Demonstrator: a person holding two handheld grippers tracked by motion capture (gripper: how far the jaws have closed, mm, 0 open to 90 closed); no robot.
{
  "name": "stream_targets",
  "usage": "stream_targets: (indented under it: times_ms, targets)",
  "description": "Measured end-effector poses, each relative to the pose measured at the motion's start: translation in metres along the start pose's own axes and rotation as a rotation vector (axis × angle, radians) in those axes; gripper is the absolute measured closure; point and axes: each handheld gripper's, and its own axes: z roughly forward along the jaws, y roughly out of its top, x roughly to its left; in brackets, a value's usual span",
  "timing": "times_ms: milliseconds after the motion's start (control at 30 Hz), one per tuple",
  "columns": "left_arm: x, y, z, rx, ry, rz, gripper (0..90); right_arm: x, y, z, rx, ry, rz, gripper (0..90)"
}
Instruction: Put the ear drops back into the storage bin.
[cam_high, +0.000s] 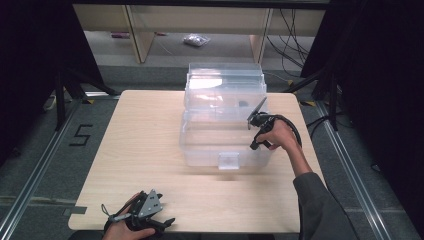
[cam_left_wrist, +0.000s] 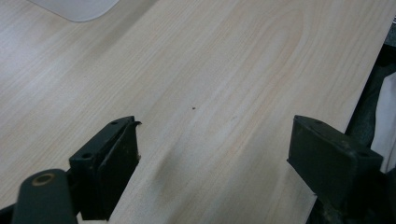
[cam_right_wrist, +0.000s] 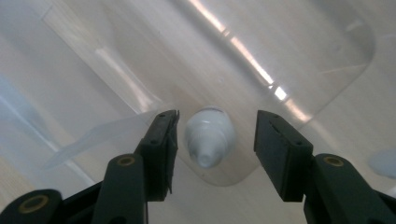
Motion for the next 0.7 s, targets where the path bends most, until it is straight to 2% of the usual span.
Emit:
stream_targets:
  times_ms: [33,67,100,133,167,233,300,333,467,600,633,700]
  targets:
    - [-0.001,0.000,0.001,-0.011,0.005,-0.012,15.6,0.002,0.000,-0.005,-0.001,0.008,0.034,48.8]
    - [0.000,0.000,0.001,-0.003,0.010,-0.003,15.6,0.001,0.000,-0.008,-0.024,0.012,0.009,46.8]
    - [0.000,0.000,0.000,0.001,0.010,-0.003,15.6,0.003,0.000,-0.014,-0.039,0.008,0.022,43.7]
    - [0.000,0.000,0.000,0.003,0.010,-0.003,15.6,0.002,0.000,-0.018,-0.059,0.002,0.004,41.6]
    - [0.000,0.000,0.000,0.001,0.009,-0.004,15.6,0.004,-0.001,-0.022,-0.073,-0.005,0.023,40.7]
    - [0.000,0.000,0.000,-0.002,0.007,-0.006,15.6,0.006,-0.002,-0.031,-0.097,0.002,0.003,39.4]
    - [0.000,0.000,0.000,0.002,0.008,-0.004,15.6,0.009,-0.003,-0.037,-0.118,-0.006,0.015,37.1]
    - [0.000,0.000,0.000,0.003,0.010,-0.003,15.6,0.009,-0.004,-0.039,-0.128,-0.002,-0.002,36.8]
    - [0.000,0.000,0.000,0.002,0.009,-0.003,15.5,0.012,-0.007,-0.043,-0.142,-0.010,0.008,33.7]
    - [0.000,0.000,0.001,0.003,0.011,-0.005,15.6,0.015,-0.010,-0.045,-0.165,0.001,0.010,31.2]
    - [0.001,0.000,0.000,0.015,0.017,0.010,15.6,0.017,-0.010,-0.045,-0.172,-0.003,0.004,30.5]
    - [-0.001,0.000,0.001,-0.007,0.005,-0.014,15.6,0.021,-0.012,-0.048,-0.184,-0.001,-0.001,30.0]
